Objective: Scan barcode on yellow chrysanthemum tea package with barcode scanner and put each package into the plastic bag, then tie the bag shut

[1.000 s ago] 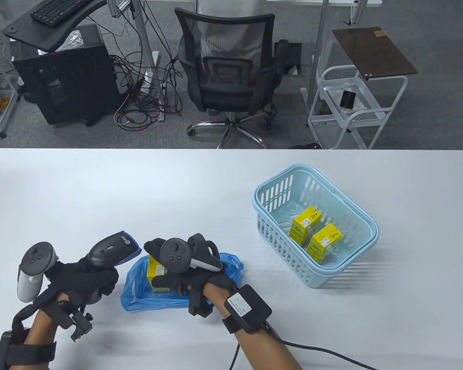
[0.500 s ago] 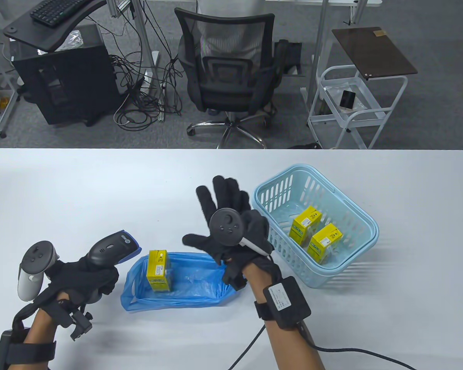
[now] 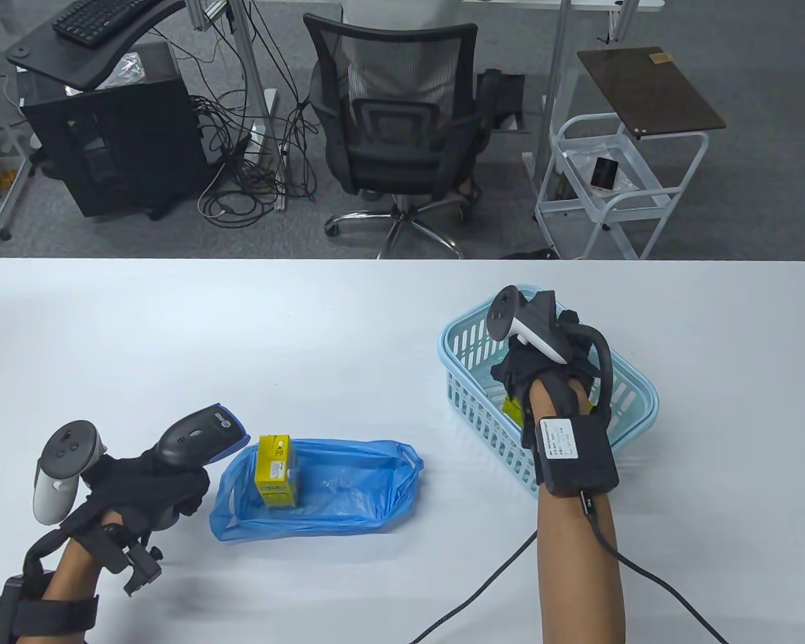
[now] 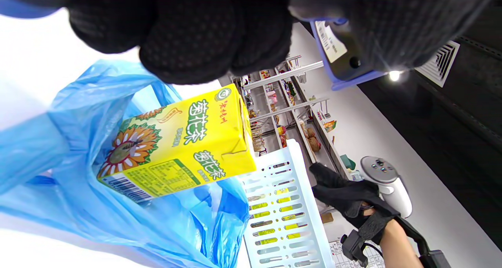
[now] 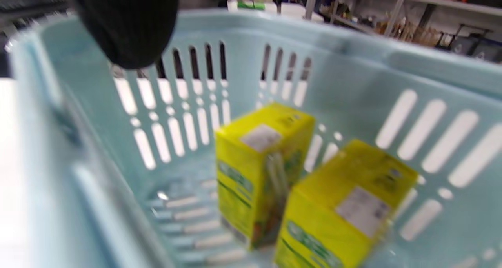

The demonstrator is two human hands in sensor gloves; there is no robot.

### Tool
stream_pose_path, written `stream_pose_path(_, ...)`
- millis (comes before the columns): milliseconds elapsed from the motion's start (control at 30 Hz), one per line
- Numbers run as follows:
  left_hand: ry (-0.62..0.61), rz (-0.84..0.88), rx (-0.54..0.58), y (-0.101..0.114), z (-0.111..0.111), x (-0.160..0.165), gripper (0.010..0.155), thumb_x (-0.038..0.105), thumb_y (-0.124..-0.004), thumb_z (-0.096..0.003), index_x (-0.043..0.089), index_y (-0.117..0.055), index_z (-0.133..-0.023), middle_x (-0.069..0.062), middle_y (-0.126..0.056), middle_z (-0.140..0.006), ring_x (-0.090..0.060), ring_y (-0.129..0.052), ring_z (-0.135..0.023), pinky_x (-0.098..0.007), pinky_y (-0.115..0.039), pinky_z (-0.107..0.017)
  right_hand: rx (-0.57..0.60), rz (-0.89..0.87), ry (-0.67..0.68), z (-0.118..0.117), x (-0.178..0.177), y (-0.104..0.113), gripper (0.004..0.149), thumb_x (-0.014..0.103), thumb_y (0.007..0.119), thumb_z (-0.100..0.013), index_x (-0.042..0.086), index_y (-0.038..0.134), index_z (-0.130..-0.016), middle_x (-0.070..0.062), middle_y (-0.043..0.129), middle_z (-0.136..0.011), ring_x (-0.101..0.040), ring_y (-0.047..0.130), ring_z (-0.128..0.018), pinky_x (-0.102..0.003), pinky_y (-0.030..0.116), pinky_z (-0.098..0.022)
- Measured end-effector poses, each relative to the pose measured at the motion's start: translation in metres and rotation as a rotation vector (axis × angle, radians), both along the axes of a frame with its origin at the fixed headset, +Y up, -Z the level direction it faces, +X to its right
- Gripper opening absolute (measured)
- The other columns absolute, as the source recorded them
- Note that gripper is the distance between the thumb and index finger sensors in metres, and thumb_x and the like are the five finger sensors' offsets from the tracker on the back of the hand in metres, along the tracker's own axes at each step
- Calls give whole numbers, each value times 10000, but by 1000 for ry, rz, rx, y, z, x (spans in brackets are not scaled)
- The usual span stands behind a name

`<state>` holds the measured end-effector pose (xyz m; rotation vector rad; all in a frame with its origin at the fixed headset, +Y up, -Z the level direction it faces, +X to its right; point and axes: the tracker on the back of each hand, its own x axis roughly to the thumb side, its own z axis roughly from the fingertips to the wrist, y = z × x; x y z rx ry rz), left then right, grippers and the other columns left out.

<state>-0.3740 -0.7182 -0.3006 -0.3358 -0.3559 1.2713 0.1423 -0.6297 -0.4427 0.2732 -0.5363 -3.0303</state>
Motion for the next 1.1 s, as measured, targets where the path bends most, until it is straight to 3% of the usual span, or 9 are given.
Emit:
stream_pose_path(300, 8, -14, -16, -1, 0, 0, 761, 573, -843, -414, 234, -530, -1019, 76, -945, -668, -236, -1023, -440, -485, -858, -430, -116, 26, -23, -19, 9, -16, 747, 469, 847, -336, 338, 478, -972, -99, 430, -1103, -425, 520, -1012, -583, 535, -739)
stream_pose_path(700, 14, -30, -27, -3, -1, 1, 767, 570, -843, -414, 228, -521, -1020, 74, -941, -674, -238, -1021, -445, -486, -856, -434, -221, 104, -21, -35, 11, -36, 817, 488, 898, -297, 315, 483, -978, -99, 462, -1101, -421, 578, -1000, -594, 542, -735)
stream_pose_path(1100, 12, -28, -35, -3, -1, 2, 800, 568, -843, -415, 214, -478, -1032, 73, -939, -674, -240, -1019, -444, -489, -855, -435, -257, 158, 1, -36, 10, -51, 827, 500, 871, -322, 277, 433, -988, -84, 566, -1058, -377, 699, -952, -576, 574, -726)
